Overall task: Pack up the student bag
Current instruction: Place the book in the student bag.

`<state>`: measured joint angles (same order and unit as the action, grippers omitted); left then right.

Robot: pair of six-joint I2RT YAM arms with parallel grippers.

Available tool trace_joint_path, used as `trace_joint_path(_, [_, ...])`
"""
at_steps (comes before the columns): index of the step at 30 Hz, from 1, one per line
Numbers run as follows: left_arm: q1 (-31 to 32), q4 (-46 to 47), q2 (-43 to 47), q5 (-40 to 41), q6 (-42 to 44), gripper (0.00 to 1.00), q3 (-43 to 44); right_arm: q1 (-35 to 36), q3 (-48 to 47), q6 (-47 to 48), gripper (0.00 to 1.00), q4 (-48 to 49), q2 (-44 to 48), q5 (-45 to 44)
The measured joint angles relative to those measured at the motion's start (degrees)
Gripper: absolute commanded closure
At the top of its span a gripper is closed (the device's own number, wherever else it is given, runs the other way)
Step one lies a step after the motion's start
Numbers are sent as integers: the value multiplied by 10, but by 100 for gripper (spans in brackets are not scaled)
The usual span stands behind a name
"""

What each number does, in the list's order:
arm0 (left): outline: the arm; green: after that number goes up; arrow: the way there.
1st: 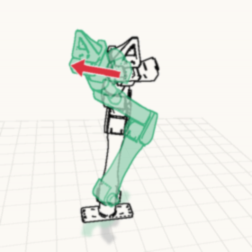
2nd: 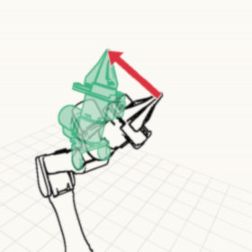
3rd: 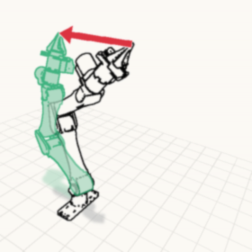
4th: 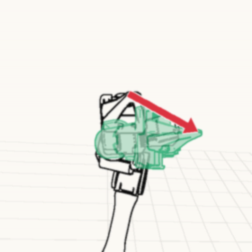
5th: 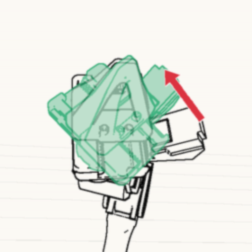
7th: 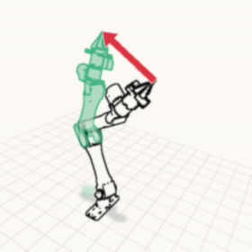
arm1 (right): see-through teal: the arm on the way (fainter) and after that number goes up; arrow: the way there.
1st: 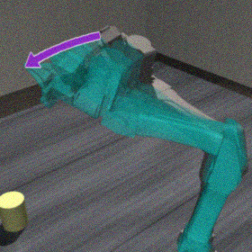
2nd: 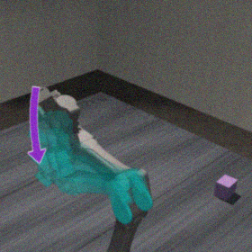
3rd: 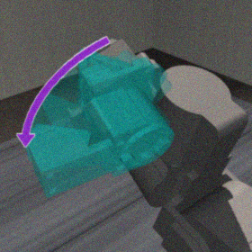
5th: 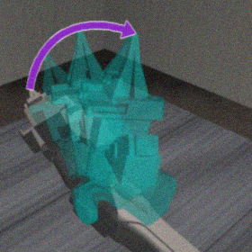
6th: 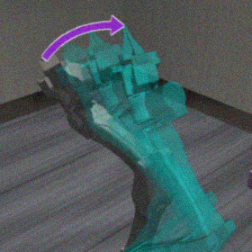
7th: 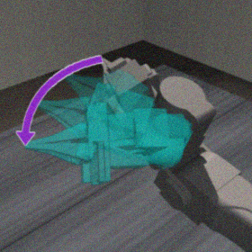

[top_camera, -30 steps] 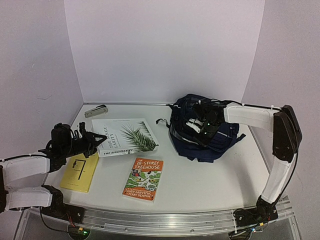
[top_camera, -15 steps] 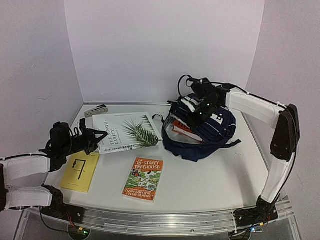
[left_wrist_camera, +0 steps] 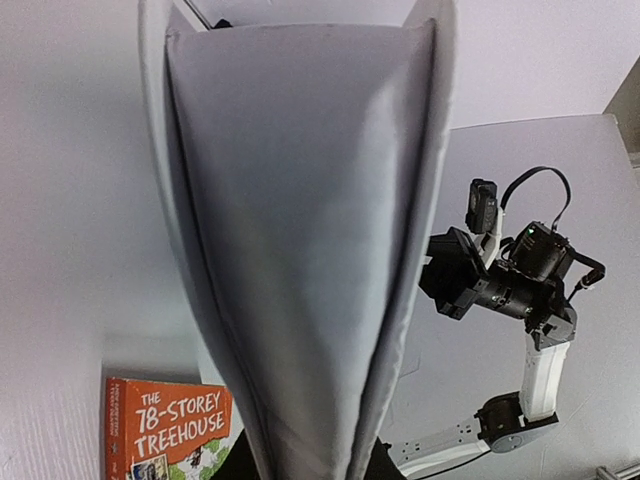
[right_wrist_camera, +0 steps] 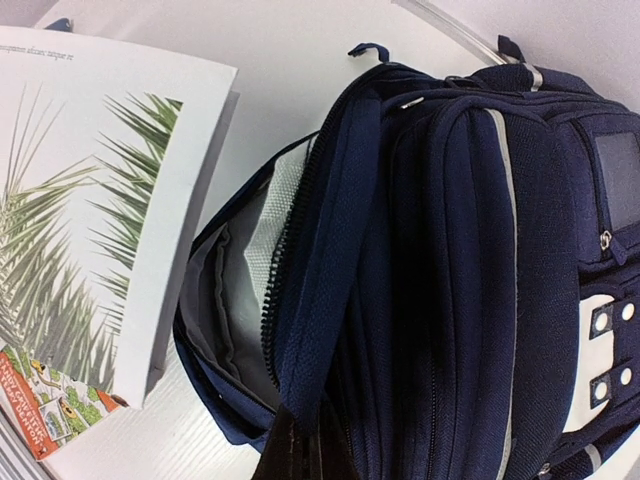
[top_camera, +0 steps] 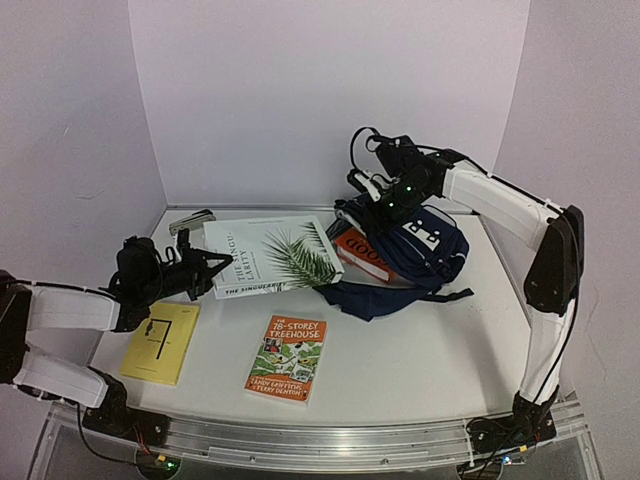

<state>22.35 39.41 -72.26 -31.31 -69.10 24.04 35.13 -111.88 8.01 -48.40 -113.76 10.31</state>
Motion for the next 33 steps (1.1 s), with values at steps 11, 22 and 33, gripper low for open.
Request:
trace_joint_path(11, [52, 125, -185, 3, -39, 97, 91, -10, -39, -2, 100, -5, -3, -2])
trace_joint_path(22, [86, 189, -354, 28, -89, 100, 207, -10, -56, -1, 100, -11, -3, -1])
trace_joint_path(33, [123, 216, -442, 127, -139, 97, 263, -11, -72, -17, 100, -15, -3, 31])
